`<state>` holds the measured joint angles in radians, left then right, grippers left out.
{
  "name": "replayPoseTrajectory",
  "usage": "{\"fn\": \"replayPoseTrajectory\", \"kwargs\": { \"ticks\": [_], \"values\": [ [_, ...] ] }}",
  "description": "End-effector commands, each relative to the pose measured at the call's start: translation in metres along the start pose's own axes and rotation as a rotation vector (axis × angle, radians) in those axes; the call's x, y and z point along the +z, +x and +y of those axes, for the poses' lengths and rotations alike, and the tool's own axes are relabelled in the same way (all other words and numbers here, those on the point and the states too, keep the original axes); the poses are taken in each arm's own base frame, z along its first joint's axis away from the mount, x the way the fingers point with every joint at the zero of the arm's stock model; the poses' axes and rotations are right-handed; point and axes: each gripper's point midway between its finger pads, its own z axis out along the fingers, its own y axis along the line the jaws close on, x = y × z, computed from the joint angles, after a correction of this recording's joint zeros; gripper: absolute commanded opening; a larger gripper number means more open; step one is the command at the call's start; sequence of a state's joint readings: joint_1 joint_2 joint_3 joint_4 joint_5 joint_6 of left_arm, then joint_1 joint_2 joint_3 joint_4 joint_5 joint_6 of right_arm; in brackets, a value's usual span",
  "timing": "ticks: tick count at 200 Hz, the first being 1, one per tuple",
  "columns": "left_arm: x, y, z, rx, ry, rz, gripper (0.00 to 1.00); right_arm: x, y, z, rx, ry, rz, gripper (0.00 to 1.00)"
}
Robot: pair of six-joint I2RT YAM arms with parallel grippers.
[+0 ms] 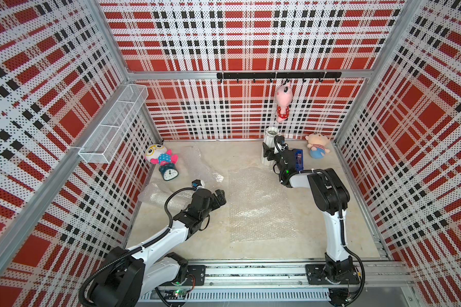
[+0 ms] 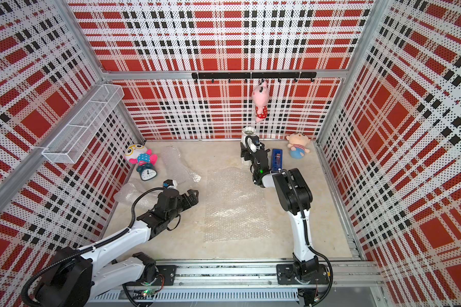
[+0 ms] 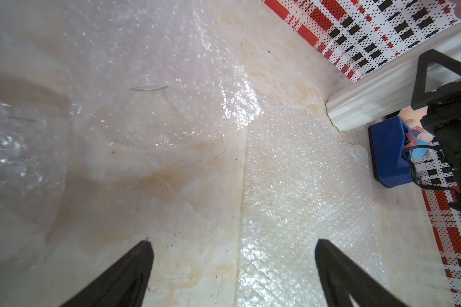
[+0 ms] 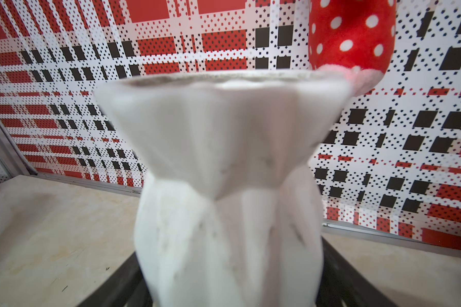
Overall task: Wrap vases in bubble wrap
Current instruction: Pick up the vase from the center of the board.
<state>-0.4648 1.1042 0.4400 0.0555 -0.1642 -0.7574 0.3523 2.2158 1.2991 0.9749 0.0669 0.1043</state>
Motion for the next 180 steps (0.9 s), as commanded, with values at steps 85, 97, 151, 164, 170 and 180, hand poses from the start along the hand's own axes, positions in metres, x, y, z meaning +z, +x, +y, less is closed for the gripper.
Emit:
{"fn": "replayPoseTrajectory", "kwargs": {
  "ticks": [85,97,151,164,170,180],
  "values": [
    [0.002,0.005,-0.01,0.022,0.051,0.036,0.98,-0.042,-0.134,0.004,-0.189,0.001,-0.235,0.7],
    [0.003,0.007,-0.012,0.027,0.054,0.04,0.98,-0.055,-0.139,0.006,-0.215,-0.01,-0.235,0.69],
    [0.003,0.011,-0.014,0.042,0.06,0.054,0.98,-0.131,-0.145,0.038,-0.391,-0.099,-0.137,0.69],
    [0.003,0.011,-0.016,0.044,0.063,0.054,0.98,-0.152,-0.136,0.054,-0.472,-0.136,-0.069,0.69],
    [0.003,0.011,-0.015,0.044,0.062,0.057,0.98,-0.162,-0.131,0.059,-0.506,-0.143,-0.031,0.68],
    [0.002,0.011,-0.017,0.046,0.067,0.057,0.98,-0.179,-0.123,0.066,-0.549,-0.15,0.02,0.68]
  ]
}}
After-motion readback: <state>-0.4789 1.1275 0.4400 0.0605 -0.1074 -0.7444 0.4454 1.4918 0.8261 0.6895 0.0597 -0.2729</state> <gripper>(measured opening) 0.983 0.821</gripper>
